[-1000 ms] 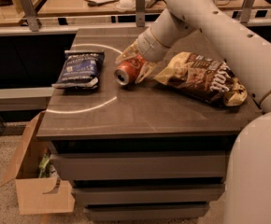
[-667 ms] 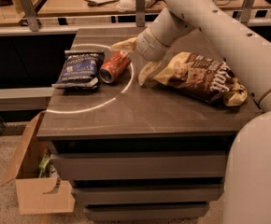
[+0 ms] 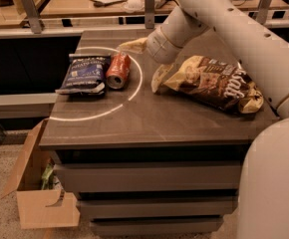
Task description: Knock coke can over
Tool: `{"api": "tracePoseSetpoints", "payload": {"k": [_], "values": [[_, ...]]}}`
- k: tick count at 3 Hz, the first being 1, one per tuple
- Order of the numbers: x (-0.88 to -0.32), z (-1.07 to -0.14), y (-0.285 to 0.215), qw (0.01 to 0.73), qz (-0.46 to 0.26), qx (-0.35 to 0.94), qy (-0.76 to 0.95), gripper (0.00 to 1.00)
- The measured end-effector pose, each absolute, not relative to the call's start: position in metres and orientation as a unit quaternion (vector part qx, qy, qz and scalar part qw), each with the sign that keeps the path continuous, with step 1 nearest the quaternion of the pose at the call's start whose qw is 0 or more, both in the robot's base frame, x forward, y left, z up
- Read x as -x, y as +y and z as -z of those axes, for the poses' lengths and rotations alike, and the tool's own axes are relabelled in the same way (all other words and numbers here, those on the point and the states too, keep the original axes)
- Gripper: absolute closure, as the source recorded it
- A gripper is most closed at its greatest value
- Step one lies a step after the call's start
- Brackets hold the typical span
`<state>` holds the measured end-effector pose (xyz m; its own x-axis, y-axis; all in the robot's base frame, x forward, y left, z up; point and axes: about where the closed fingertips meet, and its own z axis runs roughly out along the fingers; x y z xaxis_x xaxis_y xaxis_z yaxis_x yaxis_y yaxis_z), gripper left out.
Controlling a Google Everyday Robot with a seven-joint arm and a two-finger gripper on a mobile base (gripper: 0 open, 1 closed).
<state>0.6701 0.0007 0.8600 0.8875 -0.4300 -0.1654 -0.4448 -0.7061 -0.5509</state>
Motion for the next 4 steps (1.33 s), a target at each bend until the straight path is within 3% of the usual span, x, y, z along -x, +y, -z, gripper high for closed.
{"api": "tracePoseSetpoints", "payload": {"k": [4], "values": [[-0.6701,-0.8650,0.0008,0.302,-0.012,0.923,0.237,0.00]]}}
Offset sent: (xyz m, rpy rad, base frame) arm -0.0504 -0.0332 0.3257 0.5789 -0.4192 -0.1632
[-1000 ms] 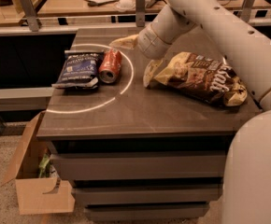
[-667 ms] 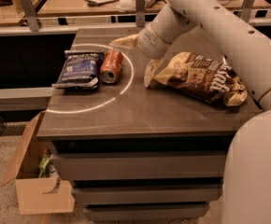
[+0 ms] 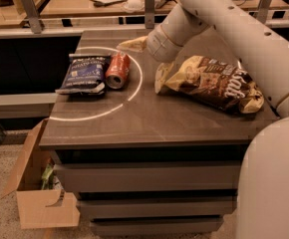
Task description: Knock coke can over
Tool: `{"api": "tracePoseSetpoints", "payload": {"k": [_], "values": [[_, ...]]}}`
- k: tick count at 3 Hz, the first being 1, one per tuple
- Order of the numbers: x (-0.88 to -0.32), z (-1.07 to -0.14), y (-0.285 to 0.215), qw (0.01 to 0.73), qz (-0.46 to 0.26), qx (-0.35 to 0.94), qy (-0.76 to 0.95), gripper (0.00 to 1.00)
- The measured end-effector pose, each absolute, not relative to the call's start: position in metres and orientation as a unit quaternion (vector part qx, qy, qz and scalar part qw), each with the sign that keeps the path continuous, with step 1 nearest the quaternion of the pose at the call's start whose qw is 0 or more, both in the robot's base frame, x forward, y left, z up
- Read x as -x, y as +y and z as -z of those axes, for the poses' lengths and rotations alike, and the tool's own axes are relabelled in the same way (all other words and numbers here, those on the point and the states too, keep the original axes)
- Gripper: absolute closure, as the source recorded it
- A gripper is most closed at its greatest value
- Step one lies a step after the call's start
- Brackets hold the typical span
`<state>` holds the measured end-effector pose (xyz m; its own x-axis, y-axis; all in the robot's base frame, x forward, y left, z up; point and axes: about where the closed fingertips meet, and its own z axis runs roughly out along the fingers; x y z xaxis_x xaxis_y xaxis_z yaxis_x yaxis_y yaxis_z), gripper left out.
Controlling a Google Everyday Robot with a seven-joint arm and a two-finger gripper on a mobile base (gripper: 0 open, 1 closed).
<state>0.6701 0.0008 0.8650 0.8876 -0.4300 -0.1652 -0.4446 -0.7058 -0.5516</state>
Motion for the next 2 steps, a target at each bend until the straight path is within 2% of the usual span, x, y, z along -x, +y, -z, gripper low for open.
{"api": "tracePoseSetpoints", "payload": {"k": [2], "values": [[-0.6701,-0.8653,0.0009,0.302,-0.012,0.923,0.237,0.00]]}}
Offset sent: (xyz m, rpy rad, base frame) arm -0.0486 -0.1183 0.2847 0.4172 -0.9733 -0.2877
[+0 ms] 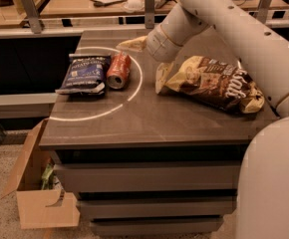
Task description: Knock coke can over
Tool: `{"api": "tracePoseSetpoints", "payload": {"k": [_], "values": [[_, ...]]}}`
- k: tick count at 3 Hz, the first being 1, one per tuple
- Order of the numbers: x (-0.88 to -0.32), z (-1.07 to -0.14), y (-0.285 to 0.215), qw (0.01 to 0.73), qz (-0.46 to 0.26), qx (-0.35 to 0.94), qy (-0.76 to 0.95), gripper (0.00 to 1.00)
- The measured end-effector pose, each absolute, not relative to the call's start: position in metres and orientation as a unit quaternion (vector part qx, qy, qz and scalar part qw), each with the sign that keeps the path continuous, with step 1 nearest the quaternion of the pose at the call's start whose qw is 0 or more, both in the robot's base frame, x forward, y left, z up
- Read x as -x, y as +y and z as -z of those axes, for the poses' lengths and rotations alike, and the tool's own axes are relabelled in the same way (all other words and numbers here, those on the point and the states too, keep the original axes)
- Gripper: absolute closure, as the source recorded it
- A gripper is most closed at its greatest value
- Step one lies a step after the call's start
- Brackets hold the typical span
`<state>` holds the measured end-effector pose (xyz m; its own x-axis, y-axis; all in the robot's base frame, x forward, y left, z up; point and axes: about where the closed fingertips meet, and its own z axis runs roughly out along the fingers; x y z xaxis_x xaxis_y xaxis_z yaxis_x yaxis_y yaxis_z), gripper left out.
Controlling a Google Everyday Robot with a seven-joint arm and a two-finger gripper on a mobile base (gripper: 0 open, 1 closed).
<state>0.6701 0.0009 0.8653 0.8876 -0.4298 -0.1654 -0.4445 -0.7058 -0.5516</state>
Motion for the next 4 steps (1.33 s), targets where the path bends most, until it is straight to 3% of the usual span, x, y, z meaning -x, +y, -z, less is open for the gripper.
{"api": "tracePoseSetpoints", "payload": {"k": [1,3,4], "values": [[-0.670,-0.866,0.001,0.302,-0.012,0.923,0.237,0.00],[-0.694,-1.022,0.020,0.396,0.174,0.890,0.148,0.00],[-0.694,-1.013,0.022,0.392,0.163,0.893,0.151,0.00]]}}
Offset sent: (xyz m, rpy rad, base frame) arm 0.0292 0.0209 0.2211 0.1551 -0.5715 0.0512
